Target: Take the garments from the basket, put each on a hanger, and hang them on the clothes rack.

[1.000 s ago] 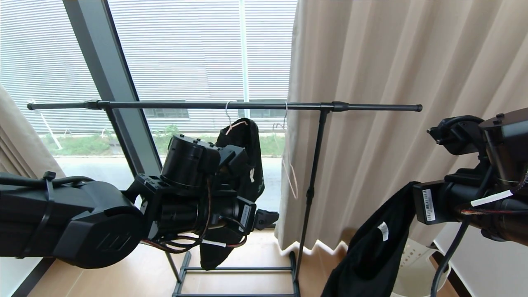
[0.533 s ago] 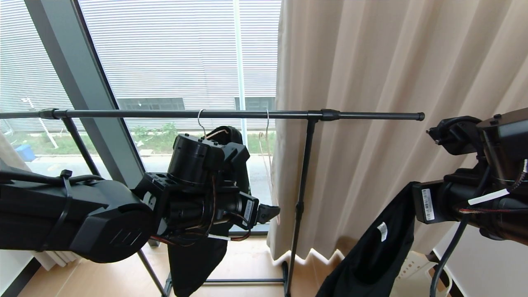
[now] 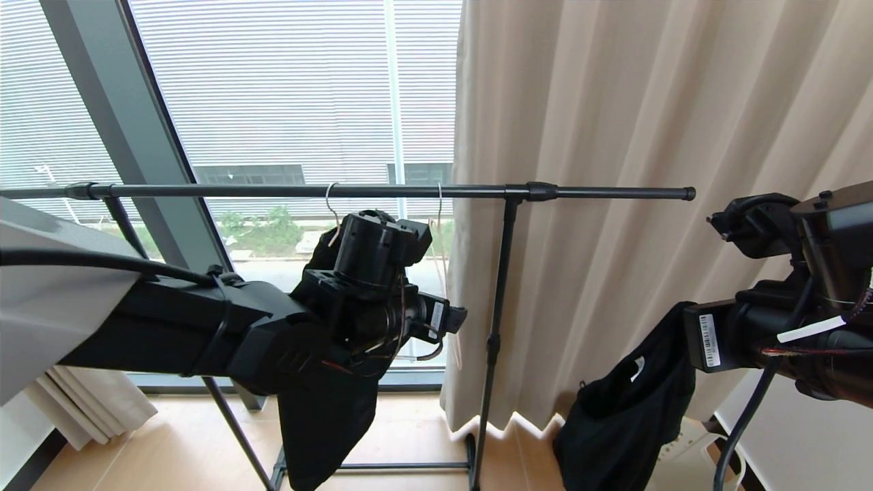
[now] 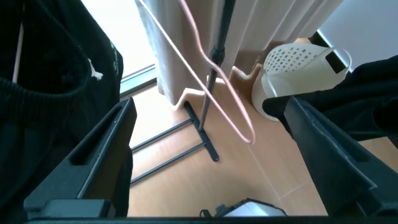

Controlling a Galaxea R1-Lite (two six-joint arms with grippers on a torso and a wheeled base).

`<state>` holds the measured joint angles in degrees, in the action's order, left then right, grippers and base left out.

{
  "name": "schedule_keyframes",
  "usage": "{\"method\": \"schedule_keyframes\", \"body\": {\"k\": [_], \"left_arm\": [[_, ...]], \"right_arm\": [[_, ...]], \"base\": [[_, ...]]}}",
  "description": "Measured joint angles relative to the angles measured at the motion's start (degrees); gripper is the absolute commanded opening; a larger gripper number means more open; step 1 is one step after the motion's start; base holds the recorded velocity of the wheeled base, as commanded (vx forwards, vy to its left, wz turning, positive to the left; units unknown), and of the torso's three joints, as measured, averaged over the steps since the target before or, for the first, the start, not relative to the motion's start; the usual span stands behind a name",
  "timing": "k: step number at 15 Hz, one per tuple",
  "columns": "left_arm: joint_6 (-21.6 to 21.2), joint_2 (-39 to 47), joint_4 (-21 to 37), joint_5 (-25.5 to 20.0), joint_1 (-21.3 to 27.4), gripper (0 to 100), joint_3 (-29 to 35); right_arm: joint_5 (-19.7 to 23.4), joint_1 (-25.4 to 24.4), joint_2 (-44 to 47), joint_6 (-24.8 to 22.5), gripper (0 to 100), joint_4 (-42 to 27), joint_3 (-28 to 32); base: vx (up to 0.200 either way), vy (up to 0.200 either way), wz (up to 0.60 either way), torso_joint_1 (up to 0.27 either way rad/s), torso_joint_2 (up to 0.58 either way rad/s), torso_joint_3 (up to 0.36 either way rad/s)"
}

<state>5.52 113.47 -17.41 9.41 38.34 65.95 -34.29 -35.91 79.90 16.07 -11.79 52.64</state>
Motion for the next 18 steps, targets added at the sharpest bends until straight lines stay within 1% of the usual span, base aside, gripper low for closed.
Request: {"method": "schedule_keyframes", "body": {"k": [4, 5, 7, 10, 12, 18], "left_arm": [[0.1, 5.7, 0.0, 0.3, 0.2, 100, 6.3], [0.0, 7.2, 0.0, 1.2, 0.0, 100, 7.8], [-0.2, 10.0, 0.1, 4.5, 0.0, 100, 10.1], [-0.3, 12.1, 1.4, 6.9, -0.2, 100, 10.7], [-0.3, 12.4, 2.3, 9.7, -0.2, 100, 10.5], [-0.3, 11.9, 2.3, 11.1, -1.4, 100, 10.8]], "right_arm": [[0.0, 0.0, 0.0, 0.0, 0, 0.0, 0.0], [0.0, 0.0, 0.0, 0.0, 0, 0.0, 0.0], [0.0, 0.0, 0.0, 0.0, 0, 0.0, 0.1], [0.0, 0.0, 0.1, 0.0, 0, 0.1, 0.1], [0.0, 0.1, 0.0, 0.0, 0, 0.1, 0.3], [0.0, 0.1, 0.0, 0.0, 0, 0.1, 0.2]], "base": [[0.000, 0.000, 0.00, 0.000, 0.00, 0.000], [0.000, 0.000, 0.00, 0.000, 0.00, 0.000], [0.000, 0.000, 0.00, 0.000, 0.00, 0.000], [0.000, 0.000, 0.00, 0.000, 0.00, 0.000], [0.000, 0.000, 0.00, 0.000, 0.00, 0.000], [0.000, 0.000, 0.00, 0.000, 0.00, 0.000]]}}
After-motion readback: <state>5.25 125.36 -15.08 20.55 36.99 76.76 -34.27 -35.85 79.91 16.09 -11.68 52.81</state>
